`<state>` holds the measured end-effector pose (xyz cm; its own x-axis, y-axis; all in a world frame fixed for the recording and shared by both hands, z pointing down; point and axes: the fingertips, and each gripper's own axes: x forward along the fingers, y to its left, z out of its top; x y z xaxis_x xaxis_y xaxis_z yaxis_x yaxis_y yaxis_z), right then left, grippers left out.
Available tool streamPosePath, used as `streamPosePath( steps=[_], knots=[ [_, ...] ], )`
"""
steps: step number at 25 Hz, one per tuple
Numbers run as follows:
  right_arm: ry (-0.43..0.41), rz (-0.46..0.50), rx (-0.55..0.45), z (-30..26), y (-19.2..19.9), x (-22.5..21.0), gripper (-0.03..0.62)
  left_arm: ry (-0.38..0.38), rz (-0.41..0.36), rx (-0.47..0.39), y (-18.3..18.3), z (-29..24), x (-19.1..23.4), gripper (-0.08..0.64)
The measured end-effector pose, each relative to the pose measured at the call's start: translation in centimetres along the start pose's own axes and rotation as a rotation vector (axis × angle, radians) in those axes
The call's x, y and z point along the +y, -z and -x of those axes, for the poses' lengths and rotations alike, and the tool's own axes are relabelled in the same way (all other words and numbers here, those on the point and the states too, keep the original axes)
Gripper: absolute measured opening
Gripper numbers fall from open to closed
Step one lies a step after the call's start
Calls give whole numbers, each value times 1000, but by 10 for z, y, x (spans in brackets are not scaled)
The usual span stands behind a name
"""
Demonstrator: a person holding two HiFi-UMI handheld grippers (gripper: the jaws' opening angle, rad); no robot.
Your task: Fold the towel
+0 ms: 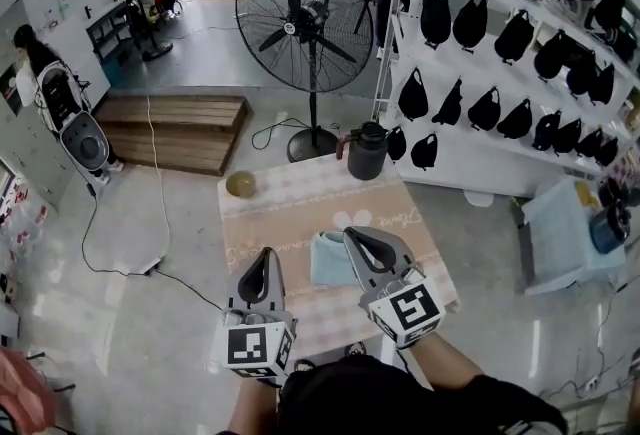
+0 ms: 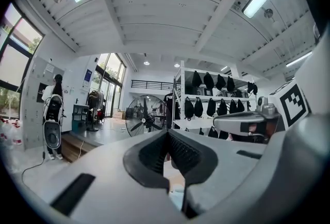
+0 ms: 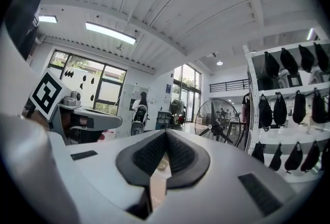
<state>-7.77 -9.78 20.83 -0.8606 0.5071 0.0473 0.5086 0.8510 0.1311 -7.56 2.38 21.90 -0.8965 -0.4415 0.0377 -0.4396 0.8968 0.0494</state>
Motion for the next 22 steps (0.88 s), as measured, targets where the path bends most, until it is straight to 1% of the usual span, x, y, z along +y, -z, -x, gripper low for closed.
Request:
streamPosePath(
  steps=[5,13,22],
  knots=[
    [-5,-4,5,3,2,0,1,-14,-11,7,-1,3,1,5],
    [-5,-11,6,6,5,-2,2,-19,1,1,1,4,-1,5],
    [5,-20,-2,10,5,-10,2,-8,4,5,3,-2,-7,5]
  ],
)
